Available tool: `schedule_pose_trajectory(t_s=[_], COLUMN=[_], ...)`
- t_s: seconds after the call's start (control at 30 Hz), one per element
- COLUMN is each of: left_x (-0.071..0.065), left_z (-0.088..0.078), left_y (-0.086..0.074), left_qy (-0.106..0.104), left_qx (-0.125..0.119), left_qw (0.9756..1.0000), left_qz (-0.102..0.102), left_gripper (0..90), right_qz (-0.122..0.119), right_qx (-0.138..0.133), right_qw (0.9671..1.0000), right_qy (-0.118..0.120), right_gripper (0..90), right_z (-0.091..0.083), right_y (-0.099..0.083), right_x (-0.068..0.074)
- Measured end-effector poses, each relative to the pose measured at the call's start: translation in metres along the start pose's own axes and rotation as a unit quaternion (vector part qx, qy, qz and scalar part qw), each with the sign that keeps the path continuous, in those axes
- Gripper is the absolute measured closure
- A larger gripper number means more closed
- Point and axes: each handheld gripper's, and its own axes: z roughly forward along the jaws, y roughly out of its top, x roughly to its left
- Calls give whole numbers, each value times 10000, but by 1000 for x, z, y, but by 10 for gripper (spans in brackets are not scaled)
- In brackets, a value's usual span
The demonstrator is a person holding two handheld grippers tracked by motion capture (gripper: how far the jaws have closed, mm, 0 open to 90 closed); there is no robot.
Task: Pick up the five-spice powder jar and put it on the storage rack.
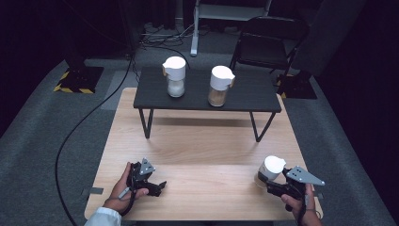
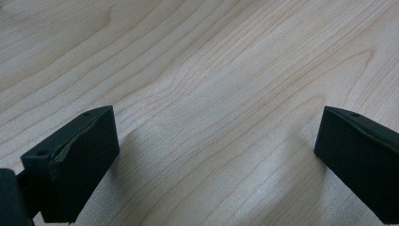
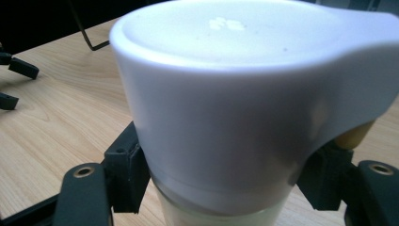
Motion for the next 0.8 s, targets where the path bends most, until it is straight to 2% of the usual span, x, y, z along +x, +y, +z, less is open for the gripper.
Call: schedule_pose_trajectory(t_s=[0.2,0.53,0.8], left_x=[0,0,0], left_z=[0,0,0], left_y=[0,0,0], left_qy=[4,1,3], left_qx=[-1,-1,-3], left_qw=[10000,10000,10000], left_qz=[-1,-1,-2], left_gripper=[0,0,0], right_qz=[-34,89,43], right_qx=[1,-59,-117], right_qw=[9999,9997,9994], right_qy=[-106,-207,-333], right_gripper=[299,300,299], right_z=[-1,2,7], right_y=[8,24,45], right_x=[6,14,21])
